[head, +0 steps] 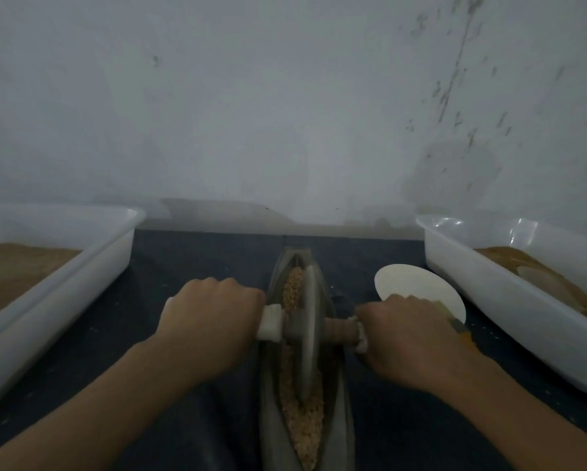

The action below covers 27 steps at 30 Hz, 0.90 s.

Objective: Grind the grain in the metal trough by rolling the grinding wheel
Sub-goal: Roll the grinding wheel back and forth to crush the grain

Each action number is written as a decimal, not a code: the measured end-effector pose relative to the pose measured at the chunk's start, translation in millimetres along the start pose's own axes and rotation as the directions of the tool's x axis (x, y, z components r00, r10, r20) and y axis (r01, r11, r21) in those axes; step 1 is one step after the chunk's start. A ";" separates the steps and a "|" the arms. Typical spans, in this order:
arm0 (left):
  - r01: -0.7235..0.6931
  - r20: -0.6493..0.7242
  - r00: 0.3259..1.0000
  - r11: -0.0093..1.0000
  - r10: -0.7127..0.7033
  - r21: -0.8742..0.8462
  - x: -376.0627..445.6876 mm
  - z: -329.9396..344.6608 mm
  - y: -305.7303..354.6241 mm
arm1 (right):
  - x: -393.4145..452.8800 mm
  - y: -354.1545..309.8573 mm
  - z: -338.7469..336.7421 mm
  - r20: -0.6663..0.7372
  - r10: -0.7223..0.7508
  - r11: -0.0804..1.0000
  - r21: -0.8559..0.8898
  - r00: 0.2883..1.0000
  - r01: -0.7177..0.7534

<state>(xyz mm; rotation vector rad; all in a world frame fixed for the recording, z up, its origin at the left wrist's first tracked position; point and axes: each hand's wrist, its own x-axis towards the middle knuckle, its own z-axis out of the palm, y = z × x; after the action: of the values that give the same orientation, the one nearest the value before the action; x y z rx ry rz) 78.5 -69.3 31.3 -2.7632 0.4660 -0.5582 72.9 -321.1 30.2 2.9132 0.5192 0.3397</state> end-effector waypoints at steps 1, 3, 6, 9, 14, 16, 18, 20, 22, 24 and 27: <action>0.023 -0.011 1.000 1.000 -0.023 0.003 7.4 3.8 -0.6 | 11.5 -0.2 1.1 -0.013 0.014 1.000 -0.007 1.000 -0.014; 0.074 -0.028 0.997 0.997 -0.074 -0.005 24.8 12.6 -2.5 | 37.4 0.9 3.4 -0.054 0.037 0.998 -0.047 0.998 -0.039; 0.133 -0.053 0.989 0.990 -0.135 -0.041 44.3 21.2 -5.1 | 64.8 1.5 2.2 -0.116 0.052 0.989 -0.134 0.992 -0.067; 0.109 -0.035 0.993 0.992 -0.112 -0.070 42.8 22.3 -5.9 | 62.3 -0.6 -0.9 -0.127 0.029 0.987 -0.153 0.992 -0.048; 0.018 0.101 0.995 0.989 -0.003 -0.147 -2.9 7.7 -6.3 | 11.4 -5.2 -6.7 -0.130 -0.125 0.978 -0.182 0.984 0.100; 0.000 0.106 0.994 0.988 0.016 -0.152 -18.4 5.8 -6.7 | -5.1 -8.5 -12.1 -0.190 -0.197 0.963 -0.220 0.962 0.154; 0.018 0.084 0.996 0.991 -0.007 -0.134 -22.3 7.1 -6.2 | -5.6 -8.6 -15.2 -0.174 -0.190 0.963 -0.226 0.966 0.148; 0.045 0.024 0.999 0.995 -0.043 -0.092 -14.3 12.2 -4.7 | 8.0 -6.4 -6.5 -0.106 -0.119 0.980 -0.174 0.987 0.100; 0.071 -0.033 0.997 0.995 -0.073 -0.077 1.3 21.4 -4.5 | 28.9 -3.1 -2.4 -0.100 -0.063 0.988 -0.148 0.993 0.048; 0.111 -0.053 0.992 0.988 -0.117 -0.105 19.3 30.6 -6.3 | 49.8 -0.4 0.2 -0.154 -0.040 0.984 -0.178 0.987 0.012; 0.140 -0.070 0.986 0.982 -0.150 -0.125 39.5 34.4 -8.1 | 70.7 3.2 0.8 -0.173 -0.032 0.982 -0.186 0.984 -0.001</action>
<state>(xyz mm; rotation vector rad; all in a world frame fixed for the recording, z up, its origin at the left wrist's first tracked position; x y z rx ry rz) 129.3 -69.1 16.3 -2.9153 0.3263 -0.6980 138.7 -299.0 43.7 2.7119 0.5051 0.6127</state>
